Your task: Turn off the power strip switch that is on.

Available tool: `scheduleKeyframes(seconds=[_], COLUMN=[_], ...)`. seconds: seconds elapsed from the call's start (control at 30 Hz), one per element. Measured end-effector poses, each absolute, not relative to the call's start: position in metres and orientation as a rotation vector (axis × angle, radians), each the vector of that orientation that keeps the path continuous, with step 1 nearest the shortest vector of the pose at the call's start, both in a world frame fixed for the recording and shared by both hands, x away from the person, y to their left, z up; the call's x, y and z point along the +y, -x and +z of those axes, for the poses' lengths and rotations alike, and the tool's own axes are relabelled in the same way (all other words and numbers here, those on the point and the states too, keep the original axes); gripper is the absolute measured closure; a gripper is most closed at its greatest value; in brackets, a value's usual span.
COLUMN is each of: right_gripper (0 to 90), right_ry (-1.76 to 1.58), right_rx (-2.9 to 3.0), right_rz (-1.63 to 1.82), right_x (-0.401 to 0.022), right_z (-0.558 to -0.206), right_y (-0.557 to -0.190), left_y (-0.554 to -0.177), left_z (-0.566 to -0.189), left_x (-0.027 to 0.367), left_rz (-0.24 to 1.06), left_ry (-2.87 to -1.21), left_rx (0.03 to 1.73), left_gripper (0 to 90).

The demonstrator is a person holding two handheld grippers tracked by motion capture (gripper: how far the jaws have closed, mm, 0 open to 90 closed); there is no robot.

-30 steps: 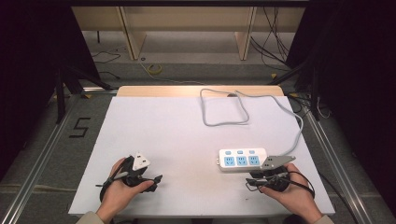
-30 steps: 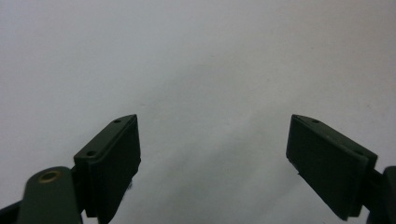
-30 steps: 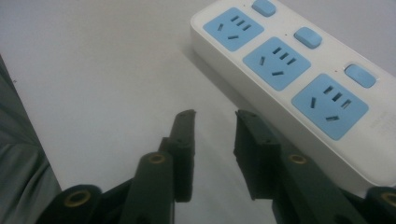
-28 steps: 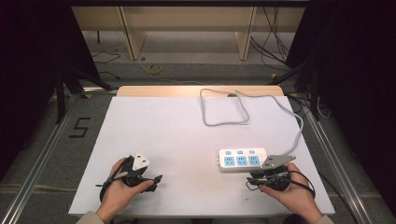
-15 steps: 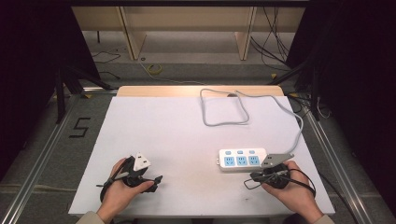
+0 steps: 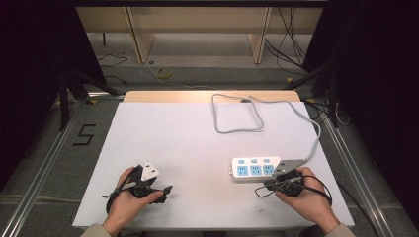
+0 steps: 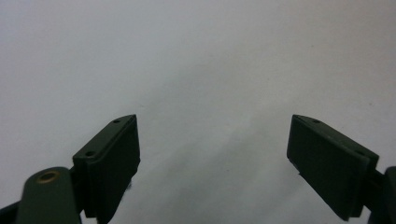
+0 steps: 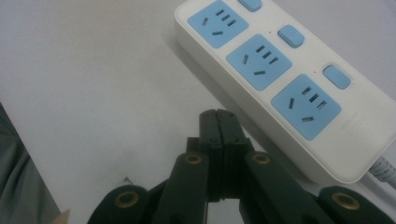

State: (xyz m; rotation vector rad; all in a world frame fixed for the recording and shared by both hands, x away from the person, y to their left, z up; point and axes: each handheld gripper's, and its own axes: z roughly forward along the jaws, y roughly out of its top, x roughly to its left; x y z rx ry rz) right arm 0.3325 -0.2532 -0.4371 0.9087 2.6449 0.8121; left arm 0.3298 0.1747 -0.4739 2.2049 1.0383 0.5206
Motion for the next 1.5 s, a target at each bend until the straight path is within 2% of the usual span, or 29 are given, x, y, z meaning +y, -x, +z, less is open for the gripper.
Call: scheduleKeyframes(seconds=[1.5], right_gripper=[90.0], right_ry=[-0.961], right_rx=[2.612], right_rz=[0.734], right_x=[-0.253], right_z=[-0.424], right_y=[-0.356], left_y=[-0.33], left_z=[-0.474], left_x=[0.175], left_rz=[0.536], left_ry=[-2.209], left_rx=[1.034], left_gripper=[16.7])
